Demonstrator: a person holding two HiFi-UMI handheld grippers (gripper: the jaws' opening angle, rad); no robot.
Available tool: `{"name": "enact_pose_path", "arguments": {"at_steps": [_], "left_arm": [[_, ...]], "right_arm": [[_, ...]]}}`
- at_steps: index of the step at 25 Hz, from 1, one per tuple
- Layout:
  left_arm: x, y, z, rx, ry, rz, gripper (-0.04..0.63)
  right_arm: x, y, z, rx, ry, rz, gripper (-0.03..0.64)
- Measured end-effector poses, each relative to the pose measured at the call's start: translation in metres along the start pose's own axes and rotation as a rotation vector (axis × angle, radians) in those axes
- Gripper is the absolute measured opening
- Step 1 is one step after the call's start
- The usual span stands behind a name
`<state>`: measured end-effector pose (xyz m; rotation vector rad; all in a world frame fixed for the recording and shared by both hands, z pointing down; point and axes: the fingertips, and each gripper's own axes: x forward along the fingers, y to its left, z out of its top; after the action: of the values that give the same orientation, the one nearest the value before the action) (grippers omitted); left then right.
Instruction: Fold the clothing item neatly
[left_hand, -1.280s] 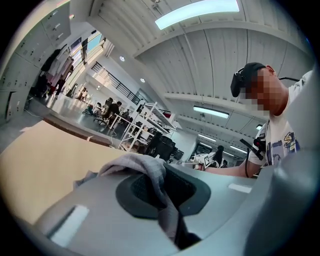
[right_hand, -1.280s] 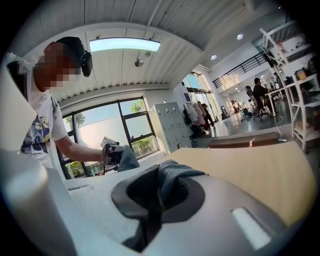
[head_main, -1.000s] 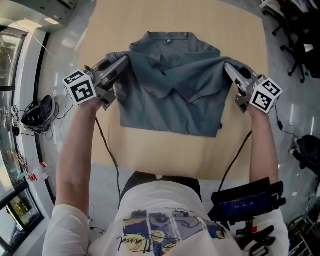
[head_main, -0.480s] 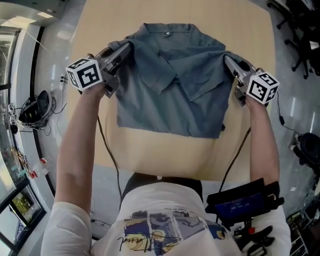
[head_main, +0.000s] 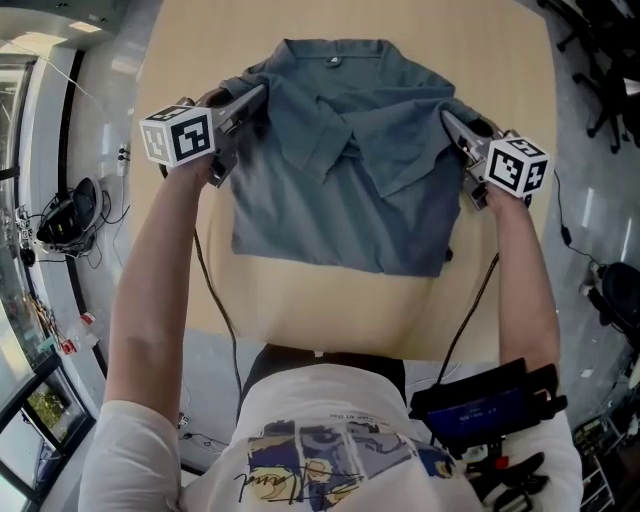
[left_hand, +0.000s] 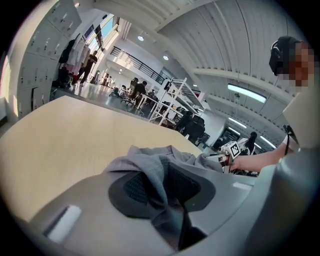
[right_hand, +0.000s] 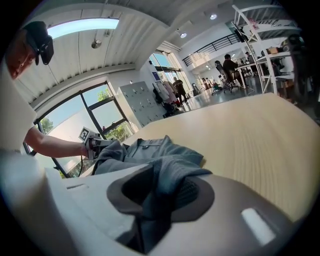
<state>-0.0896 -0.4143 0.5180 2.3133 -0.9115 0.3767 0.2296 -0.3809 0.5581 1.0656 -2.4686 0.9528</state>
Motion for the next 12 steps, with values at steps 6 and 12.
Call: {"name": "enact_pose_path", "arguments": {"at_steps": [6,12], "left_arm": [[0.007,0.0,-0.016,0.133,0.131,0.053,0.178],[-0.002,0.008,-0.018,0.177,0.161,0.087,0.233]], "right_arm": [[-0.002,-0.007,-0.011,0.042,0.033,-0.036,0.167],[-0.018,-0.009,-0.009,0.023,0.026,-0.066,0.181]]}}
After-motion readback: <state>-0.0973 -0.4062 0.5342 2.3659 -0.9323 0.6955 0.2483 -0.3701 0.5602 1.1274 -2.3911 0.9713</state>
